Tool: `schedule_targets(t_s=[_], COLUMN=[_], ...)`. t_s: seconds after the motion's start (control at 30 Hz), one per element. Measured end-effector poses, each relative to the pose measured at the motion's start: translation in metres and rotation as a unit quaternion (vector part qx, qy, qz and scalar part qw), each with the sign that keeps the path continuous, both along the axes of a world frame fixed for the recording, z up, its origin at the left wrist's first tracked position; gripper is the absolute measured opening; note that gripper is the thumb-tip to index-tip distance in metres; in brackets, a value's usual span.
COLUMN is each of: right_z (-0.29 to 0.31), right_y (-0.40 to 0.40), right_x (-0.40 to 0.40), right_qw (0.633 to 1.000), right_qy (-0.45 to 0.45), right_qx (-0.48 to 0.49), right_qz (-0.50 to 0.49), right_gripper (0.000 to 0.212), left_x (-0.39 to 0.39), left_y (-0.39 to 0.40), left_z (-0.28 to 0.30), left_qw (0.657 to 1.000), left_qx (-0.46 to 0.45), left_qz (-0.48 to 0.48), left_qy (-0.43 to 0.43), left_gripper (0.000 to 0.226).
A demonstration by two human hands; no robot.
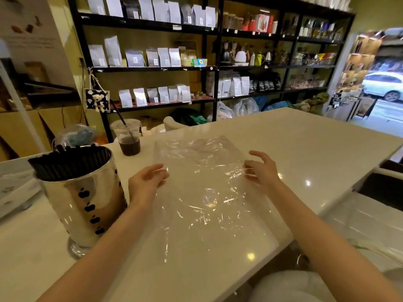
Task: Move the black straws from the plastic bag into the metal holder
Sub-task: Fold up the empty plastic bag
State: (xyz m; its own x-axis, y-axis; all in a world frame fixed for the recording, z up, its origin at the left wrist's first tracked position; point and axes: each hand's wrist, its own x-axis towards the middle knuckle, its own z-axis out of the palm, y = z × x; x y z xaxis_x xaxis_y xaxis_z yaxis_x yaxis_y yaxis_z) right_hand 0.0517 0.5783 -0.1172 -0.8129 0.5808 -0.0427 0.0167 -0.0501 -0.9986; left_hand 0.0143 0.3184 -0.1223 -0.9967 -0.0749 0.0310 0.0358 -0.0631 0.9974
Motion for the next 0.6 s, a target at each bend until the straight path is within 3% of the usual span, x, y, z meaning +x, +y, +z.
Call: schedule_targets(t_s=[0.2, 0.3, 0.4, 0.47, 0.53, 0.6], right_z=[0.036, 0.052, 0.062, 0.067, 0.073, 0.08], right_y=[0.019, 0.028, 0.032, 0.035, 0.039, 0.036], right_x=[0.019, 0.028, 0.037, 0.04, 0.042, 0.043], right_qw=[0.997, 0.992, 0.976, 0.939, 0.852, 0.783], right_qy=[0.058, 0.086, 0.079, 0.049, -0.01, -0.047], right_qx=[0.022, 0.058, 0.194, 0.34, 0.522, 0.62], right_qz=[0.042, 0.066, 0.056, 0.007, -0.048, -0.019], right_gripper=[0.018, 0.024, 0.032, 0.024, 0.02, 0.028], left_x=[0.0, -0.003, -0.006, -0.006, -0.005, -0.001], left_y=[0.006, 0.009, 0.013, 0.014, 0.015, 0.017], left_z=[0.031, 0.045, 0.054, 0.059, 0.066, 0.072], left_qw=[0.997, 0.984, 0.928, 0.899, 0.879, 0.865], left_qx=[0.004, -0.099, -0.256, -0.293, -0.312, -0.322], left_qz=[-0.021, -0.007, 0.058, 0.083, 0.074, 0.051], left_qy=[0.069, 0.147, 0.264, 0.314, 0.352, 0.382], left_gripper=[0.039, 0.046, 0.041, 0.033, 0.024, 0.018])
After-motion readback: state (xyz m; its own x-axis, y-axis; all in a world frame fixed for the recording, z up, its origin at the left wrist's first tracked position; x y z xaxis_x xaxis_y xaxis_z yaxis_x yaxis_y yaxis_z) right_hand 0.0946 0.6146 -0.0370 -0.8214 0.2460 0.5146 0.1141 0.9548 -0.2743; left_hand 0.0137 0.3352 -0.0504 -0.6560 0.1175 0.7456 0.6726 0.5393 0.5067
